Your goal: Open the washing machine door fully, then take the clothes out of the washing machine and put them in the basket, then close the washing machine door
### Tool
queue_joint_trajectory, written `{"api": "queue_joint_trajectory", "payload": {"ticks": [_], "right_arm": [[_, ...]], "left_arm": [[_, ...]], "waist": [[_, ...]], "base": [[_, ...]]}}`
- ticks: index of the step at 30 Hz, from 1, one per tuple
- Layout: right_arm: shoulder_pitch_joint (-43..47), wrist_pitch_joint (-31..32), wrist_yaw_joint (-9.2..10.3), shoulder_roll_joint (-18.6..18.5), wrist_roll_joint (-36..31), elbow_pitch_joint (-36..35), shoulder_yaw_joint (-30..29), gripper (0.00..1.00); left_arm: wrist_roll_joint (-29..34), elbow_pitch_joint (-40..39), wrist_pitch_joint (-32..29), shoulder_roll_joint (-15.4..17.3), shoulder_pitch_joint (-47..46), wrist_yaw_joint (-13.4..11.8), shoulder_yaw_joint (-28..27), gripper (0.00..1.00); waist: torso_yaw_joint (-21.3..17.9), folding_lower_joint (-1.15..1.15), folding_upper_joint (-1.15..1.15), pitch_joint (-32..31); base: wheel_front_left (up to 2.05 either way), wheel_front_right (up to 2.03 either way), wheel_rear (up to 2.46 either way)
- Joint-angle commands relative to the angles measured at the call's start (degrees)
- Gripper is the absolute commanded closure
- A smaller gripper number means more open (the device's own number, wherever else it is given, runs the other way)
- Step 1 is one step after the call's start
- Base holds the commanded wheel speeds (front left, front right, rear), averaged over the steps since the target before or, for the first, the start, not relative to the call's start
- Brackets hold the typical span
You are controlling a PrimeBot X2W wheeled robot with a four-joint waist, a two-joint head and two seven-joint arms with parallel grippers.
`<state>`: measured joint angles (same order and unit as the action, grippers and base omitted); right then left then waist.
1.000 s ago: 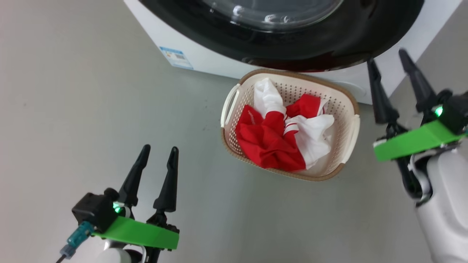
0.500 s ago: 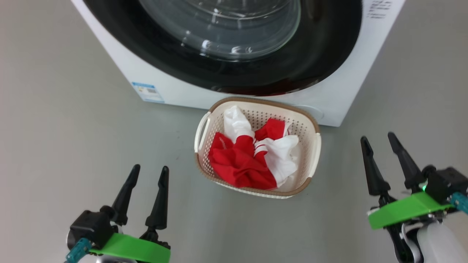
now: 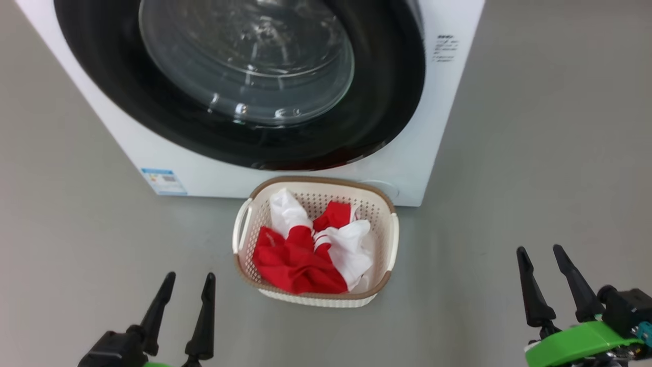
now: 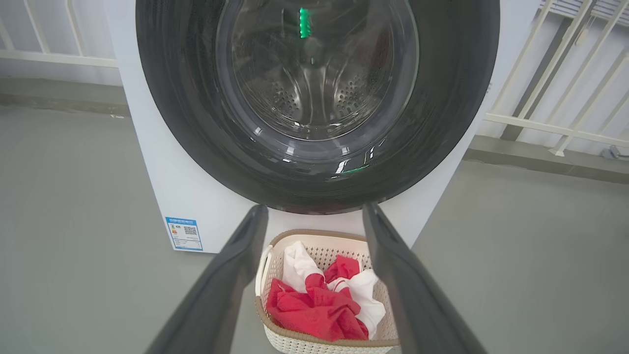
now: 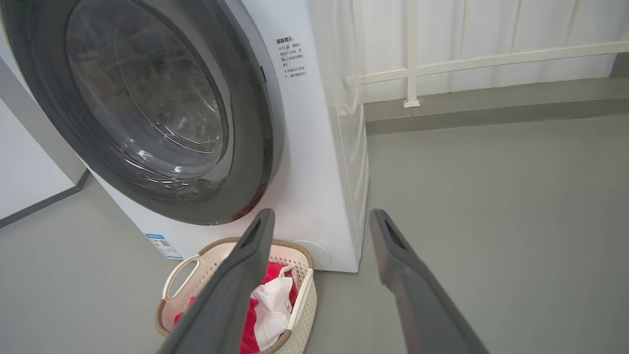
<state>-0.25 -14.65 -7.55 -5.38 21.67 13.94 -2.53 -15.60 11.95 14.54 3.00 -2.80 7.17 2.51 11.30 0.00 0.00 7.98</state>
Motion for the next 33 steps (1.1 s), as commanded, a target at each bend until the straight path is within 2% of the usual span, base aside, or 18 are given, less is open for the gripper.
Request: {"api": "queue_joint_trajectory", "payload": {"ticks": [1,16,28,33], "right_arm": [[0.4,-0.3,0.06,-0.6,0.3,-1.5,0.7,0.0],[5.9,-0.3,0.06,-0.3,0.2,-2.9,-1.6,0.0],[7.9,-0.3,0.06,0.1,0.1,-3.0,-2.1,0.0],[8.2,-0.3,0.06,0.3,0.1,-2.8,-2.0,0.0]], "left_arm": [[0.5,-1.0,0.5,1.3,0.2,0.3,-2.0,0.0],[1.9,-1.7,0.5,2.4,3.5,0.3,-4.7,0.0],[1.4,-2.2,0.5,2.5,4.3,0.3,-4.8,0.0],[-0.6,-3.6,0.5,2.7,4.8,0.3,-4.1,0.0]], "waist": [[-2.7,0.0,0.0,-2.7],[-6.9,0.0,0.0,-5.3],[-7.6,0.0,0.0,-6.1],[-7.5,0.0,0.0,-6.5]], "base": [[0.0,0.0,0.0],[0.0,0.0,0.0],[0.0,0.0,0.0],[0.0,0.0,0.0]]}}
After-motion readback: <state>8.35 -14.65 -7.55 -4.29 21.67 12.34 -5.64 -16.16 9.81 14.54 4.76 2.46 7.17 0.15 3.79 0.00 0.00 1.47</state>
